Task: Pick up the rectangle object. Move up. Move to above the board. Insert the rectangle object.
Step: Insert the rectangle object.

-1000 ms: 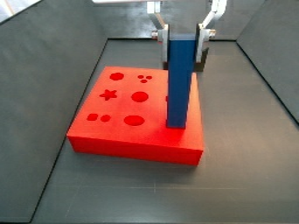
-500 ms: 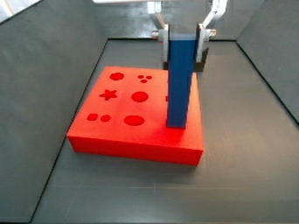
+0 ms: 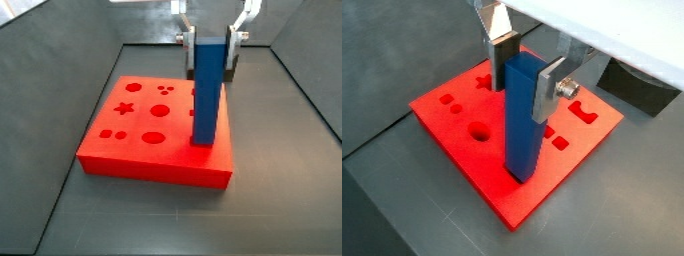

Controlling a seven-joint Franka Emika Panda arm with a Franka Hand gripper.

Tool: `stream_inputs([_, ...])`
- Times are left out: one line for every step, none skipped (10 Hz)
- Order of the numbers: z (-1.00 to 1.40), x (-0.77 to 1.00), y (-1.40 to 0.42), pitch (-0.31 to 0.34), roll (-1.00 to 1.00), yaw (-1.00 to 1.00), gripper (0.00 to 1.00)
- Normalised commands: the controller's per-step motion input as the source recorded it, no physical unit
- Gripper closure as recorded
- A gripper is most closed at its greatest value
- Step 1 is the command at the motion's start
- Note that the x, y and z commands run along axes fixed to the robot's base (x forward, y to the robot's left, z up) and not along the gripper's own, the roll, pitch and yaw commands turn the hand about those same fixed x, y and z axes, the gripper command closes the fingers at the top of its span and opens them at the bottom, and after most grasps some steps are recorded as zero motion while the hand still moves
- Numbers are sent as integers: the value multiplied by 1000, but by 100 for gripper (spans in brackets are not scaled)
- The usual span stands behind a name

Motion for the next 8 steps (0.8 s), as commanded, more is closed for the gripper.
stream_inputs([-109, 31, 0, 0, 0, 0, 100])
stream_inputs([-157, 9, 0, 0, 3, 0, 100])
stream_inputs([-191, 0, 0, -17, 0, 0, 100])
stream_inputs([-160, 0, 0, -16, 0, 0, 100])
stream_inputs([-134, 0, 0, -11, 0, 0, 100])
stream_inputs([-117, 0, -20, -7, 0, 0, 100])
stream_inputs([-120, 0, -26, -3, 0, 0, 100])
stream_inputs([-117, 11, -11, 0, 0, 0, 100])
